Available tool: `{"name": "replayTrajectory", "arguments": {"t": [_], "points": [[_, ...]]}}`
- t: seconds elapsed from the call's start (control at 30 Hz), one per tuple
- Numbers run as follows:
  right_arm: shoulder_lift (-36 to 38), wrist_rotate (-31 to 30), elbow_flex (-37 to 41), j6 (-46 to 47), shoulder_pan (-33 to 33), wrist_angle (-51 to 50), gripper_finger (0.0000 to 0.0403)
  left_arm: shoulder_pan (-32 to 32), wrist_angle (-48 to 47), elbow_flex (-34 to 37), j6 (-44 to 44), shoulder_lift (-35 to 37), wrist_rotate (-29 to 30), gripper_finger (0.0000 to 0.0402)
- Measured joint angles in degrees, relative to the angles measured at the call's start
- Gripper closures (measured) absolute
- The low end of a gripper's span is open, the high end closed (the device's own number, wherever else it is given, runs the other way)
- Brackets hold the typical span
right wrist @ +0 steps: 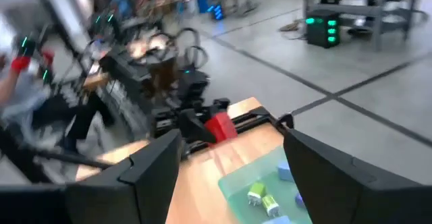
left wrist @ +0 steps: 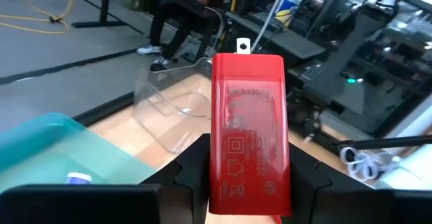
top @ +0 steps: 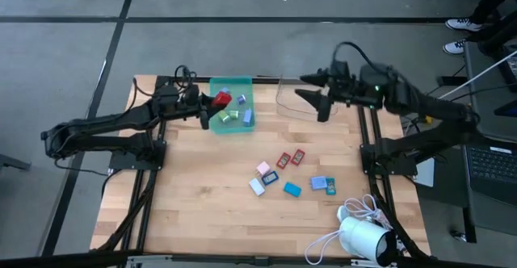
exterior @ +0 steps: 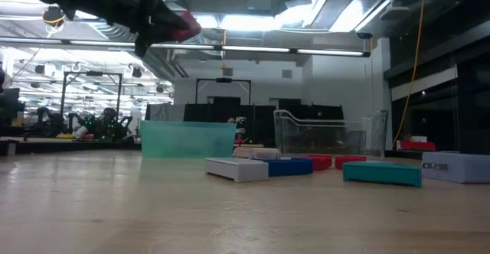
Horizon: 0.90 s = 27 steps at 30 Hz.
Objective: Pick & Place Office items
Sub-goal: Put the red charger adapter into the green bin
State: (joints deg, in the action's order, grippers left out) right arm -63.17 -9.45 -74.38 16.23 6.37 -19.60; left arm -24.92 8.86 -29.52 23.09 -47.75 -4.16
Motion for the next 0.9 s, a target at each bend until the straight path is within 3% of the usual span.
{"name": "replayTrajectory", "arguments": {"t": [0.13,0.27,0.63,0.9], "points": [[8.7,-4.7,14.3,7.9,0.0,7.7,0.0136,-3.2,-2.4,0.0,-1.7,-3.5,-0.5,0.0286],[13.9,-7.6,20.5,11.9,0.0,10.3,0.0136,-8.0,-3.2,0.0,-2.6,-10.5,-2.4,0.0286],[19.2,-9.2,20.7,6.4,0.4,11.2,0.0136,-18.8,13.7,0.0,0.3,-31.0,-12.0,0.0286],[21.6,-9.9,20.7,4.3,0.4,9.8,0.0136,-18.6,17.1,0.0,1.8,-35.8,-12.8,0.0256]]}}
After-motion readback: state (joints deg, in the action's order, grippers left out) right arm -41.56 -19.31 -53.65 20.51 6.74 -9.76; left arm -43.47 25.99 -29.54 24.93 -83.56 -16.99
